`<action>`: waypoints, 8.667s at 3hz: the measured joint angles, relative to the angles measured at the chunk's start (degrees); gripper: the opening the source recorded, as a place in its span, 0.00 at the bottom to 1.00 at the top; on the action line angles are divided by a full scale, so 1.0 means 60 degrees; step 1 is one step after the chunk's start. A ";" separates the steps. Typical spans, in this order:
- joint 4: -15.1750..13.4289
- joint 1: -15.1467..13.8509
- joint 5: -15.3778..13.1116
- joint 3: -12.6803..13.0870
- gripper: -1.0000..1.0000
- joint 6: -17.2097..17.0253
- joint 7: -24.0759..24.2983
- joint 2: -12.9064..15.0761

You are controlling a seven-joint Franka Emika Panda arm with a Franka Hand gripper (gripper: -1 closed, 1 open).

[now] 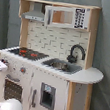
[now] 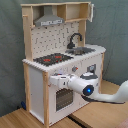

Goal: Play with the kitchen

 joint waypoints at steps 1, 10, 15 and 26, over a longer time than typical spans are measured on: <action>0.0000 -0.0002 0.0000 0.0000 0.00 0.0018 -0.1012 0.0004; -0.0977 0.1296 0.0321 0.0108 1.00 -0.0815 -0.1788 0.0154; -0.2796 0.3930 0.0339 -0.2732 1.00 -0.2186 -0.2202 0.0190; -0.2986 0.4428 -0.3205 -0.6769 1.00 -0.7391 0.4962 0.0021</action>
